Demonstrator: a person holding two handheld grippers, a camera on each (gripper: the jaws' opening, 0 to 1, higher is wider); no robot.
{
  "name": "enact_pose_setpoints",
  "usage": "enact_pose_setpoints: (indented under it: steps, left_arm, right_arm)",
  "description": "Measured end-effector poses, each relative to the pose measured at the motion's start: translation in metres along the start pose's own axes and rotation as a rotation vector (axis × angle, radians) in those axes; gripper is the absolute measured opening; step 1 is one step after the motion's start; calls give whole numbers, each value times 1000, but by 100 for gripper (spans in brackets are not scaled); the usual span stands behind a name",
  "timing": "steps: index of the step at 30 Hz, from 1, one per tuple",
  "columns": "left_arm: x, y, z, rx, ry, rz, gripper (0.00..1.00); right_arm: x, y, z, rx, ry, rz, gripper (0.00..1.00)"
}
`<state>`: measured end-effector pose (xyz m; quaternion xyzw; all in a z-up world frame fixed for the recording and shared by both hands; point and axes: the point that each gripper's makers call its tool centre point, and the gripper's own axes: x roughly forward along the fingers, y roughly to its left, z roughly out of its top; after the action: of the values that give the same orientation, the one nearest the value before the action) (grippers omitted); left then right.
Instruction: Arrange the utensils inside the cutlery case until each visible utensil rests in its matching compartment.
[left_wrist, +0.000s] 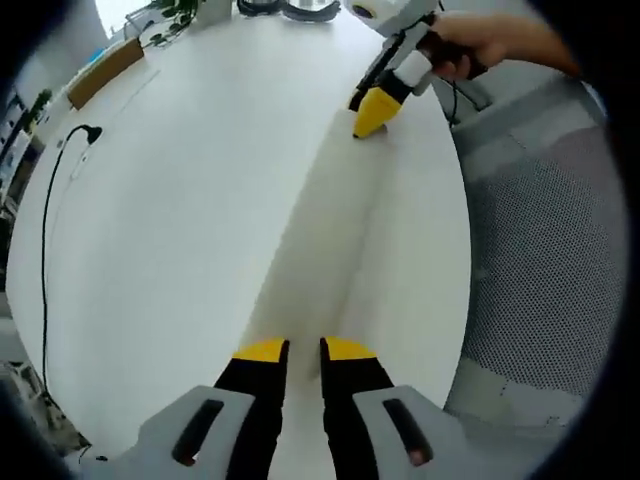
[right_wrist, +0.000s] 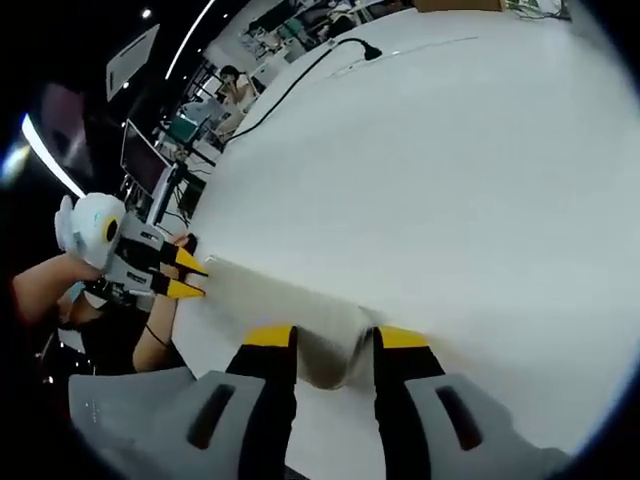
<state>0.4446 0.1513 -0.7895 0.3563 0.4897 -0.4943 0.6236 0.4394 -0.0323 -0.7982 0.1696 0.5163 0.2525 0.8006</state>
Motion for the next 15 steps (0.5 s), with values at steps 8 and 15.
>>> enact_pose_setpoints:
  steps: [8,15]
  left_arm:
    - [3,-4,1,-12,-10,-58,0]
    - [4,-7,1,20,9,-57,0]
  right_arm:
    - [4,-2,-2,6,-20,27,26]
    - [3,1,-2,-48,-27,29,24]
